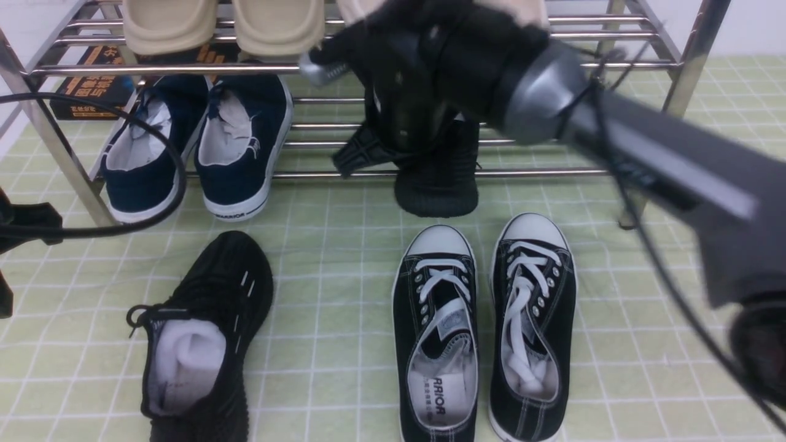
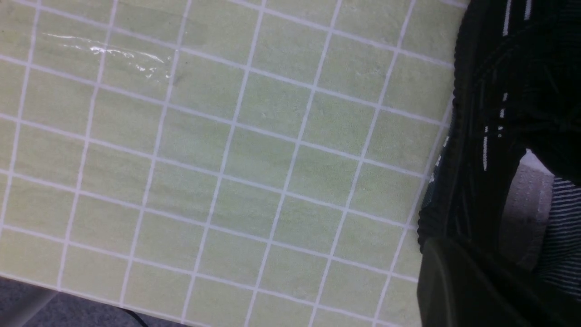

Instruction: Take the shoes off the shelf with your hand from the green coffee tablecloth.

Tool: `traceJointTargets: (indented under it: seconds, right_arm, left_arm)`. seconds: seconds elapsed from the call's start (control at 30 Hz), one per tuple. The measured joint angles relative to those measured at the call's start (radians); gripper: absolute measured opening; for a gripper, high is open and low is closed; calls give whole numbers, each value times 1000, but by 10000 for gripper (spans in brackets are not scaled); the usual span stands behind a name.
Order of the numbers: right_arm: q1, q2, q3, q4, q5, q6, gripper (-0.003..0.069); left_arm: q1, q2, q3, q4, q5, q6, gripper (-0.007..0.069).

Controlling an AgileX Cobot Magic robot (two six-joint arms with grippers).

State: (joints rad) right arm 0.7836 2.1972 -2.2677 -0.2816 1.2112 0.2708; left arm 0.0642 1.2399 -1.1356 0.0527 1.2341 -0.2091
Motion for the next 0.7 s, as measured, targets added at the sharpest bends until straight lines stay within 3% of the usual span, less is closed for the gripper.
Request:
traceJointTargets:
  seconds: [0.23, 0.5, 0.7]
  right_arm:
    - [77, -78, -11, 62, 54, -16, 15]
    - [175, -116, -8, 88, 54, 60, 16]
    - [211, -217, 115, 132, 54, 97, 16]
  left_arm:
    - [0, 0, 0, 0, 0, 0, 19]
    - [0, 0, 0, 4, 0, 0, 22]
    - [0, 0, 0, 9, 0, 0, 33]
